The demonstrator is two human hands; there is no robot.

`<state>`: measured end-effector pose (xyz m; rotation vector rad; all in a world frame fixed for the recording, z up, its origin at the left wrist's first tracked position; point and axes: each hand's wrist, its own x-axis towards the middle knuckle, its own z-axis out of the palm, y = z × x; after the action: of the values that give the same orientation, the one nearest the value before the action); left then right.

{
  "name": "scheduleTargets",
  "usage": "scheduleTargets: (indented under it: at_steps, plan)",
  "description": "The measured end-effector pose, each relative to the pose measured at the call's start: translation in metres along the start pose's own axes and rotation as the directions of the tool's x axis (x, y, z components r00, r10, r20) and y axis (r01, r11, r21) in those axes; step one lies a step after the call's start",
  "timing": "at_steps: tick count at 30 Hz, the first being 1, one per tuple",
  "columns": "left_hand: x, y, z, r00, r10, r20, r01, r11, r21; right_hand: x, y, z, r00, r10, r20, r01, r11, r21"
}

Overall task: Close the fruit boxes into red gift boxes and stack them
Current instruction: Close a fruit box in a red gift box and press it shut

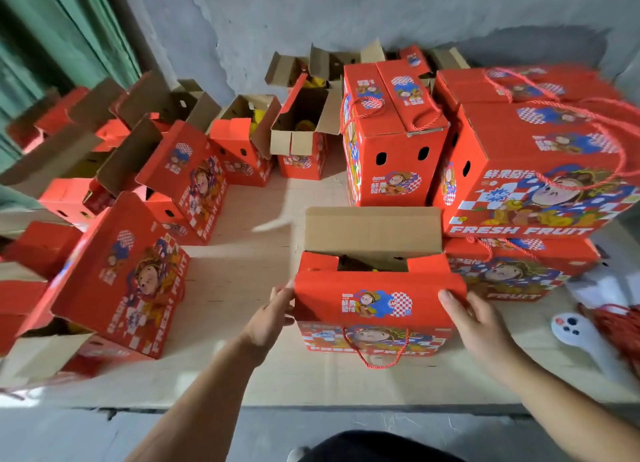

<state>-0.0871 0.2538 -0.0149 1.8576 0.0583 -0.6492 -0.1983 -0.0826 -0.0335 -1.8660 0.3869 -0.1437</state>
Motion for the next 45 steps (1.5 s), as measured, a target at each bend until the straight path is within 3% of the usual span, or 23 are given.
scheduleTargets:
  at_steps: [2,3,5,7,9,11,12,20,24,27,29,30,35,40,42,45]
  plan:
    - [-0.002,0.0,0.01,0.998,0.001,-0.061,-0.005,0.998,-0.064,0.004,0.0,0.019,0.987,-0.054,-0.15,0.029,0.986,-0.164]
    - [-0.003,0.003,0.018,0.996,0.036,-0.085,-0.037,0.999,-0.011,0.006,0.0,0.026,0.977,-0.074,-0.198,0.025,0.971,-0.237]
    - [0.0,0.006,0.028,0.979,0.139,-0.148,-0.095,0.957,0.273,0.009,-0.003,0.034,0.969,-0.069,-0.237,0.001,0.961,-0.275]
    - [0.005,0.005,0.03,0.935,0.275,-0.222,-0.117,0.834,0.539,0.013,-0.002,0.033,0.972,-0.18,-0.148,0.089,0.875,-0.476]
    - [0.007,0.002,0.027,0.856,0.507,-0.098,-0.261,0.588,0.766,0.017,0.001,0.027,0.971,-0.237,-0.016,0.166,0.725,-0.668]
    - [0.007,-0.003,0.027,0.816,0.557,0.155,-0.407,0.361,0.839,0.02,-0.004,0.021,0.99,-0.129,0.065,0.136,0.68,-0.72]
    - [0.007,-0.006,0.027,0.823,0.527,0.214,-0.43,0.33,0.84,0.02,-0.005,0.019,0.992,-0.081,0.093,0.123,0.669,-0.733]
    - [0.007,-0.017,0.043,0.853,0.504,0.139,-0.328,0.31,0.892,0.033,-0.011,0.01,0.963,0.171,0.208,0.085,0.539,-0.838]
    - [0.009,-0.012,0.042,0.873,0.465,0.149,-0.318,0.311,0.896,0.066,-0.053,0.022,0.999,0.037,-0.024,-0.044,0.767,-0.64]
    - [0.008,-0.013,0.042,0.866,0.477,0.148,-0.329,0.322,0.888,0.092,-0.074,0.035,0.984,0.118,-0.134,-0.152,0.946,-0.285]
    - [0.006,-0.015,0.042,0.849,0.514,0.125,-0.335,0.338,0.88,0.1,-0.078,0.039,0.971,0.196,-0.137,-0.205,0.977,-0.053]
    - [0.005,-0.015,0.042,0.834,0.54,0.112,-0.343,0.35,0.871,0.101,-0.078,0.04,0.967,0.205,-0.148,-0.215,0.975,-0.052]
    - [0.001,-0.02,0.039,0.774,0.629,0.079,-0.38,0.362,0.851,0.097,-0.069,0.043,0.97,0.115,-0.215,-0.19,0.91,-0.368]
    - [0.006,-0.021,0.027,0.778,0.624,0.077,-0.386,0.378,0.842,0.091,-0.072,0.037,0.972,0.039,-0.233,-0.031,0.999,0.036]
    - [0.008,-0.02,0.025,0.781,0.62,0.077,-0.394,0.393,0.831,0.083,-0.073,0.027,0.984,0.022,-0.179,-0.005,0.995,0.096]
    - [0.011,-0.022,0.028,0.759,0.649,0.049,-0.43,0.443,0.787,0.069,-0.053,0.016,0.992,-0.121,-0.043,0.11,0.971,-0.214]
